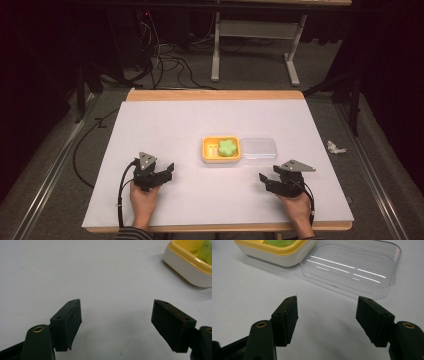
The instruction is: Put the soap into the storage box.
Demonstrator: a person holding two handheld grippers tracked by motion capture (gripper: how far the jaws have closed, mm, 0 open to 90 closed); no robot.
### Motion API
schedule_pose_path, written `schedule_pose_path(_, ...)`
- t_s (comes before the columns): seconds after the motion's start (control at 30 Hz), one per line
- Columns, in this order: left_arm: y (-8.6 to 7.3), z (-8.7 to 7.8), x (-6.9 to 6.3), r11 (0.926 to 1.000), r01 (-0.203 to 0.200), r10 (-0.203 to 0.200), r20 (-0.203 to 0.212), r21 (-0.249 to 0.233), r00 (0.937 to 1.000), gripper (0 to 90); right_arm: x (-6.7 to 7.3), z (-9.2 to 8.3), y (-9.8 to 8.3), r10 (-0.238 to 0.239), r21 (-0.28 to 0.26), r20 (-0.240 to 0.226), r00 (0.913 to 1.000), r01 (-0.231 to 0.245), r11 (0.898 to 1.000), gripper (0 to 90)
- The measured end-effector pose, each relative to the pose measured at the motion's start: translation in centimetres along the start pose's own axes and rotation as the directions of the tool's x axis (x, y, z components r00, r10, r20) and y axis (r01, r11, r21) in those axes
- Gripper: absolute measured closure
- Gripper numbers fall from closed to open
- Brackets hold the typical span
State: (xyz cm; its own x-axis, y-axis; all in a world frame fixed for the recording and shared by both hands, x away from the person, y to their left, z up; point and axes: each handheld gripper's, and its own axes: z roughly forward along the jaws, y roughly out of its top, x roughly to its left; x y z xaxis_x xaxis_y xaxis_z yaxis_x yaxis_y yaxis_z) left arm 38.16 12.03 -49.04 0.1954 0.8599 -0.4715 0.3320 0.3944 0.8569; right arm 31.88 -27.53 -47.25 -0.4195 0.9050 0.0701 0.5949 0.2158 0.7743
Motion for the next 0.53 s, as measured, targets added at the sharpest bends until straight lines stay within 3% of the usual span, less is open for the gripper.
schedule_pose_path(0.53,-0.05,0.03,-0.06,1.0,-0.001,0.001,-0.004,-0.005,1.0,24.9,0.27,0.08,-0.81,-0.01,-0.025,0.011,0.9999,0.01,1.0,34.8)
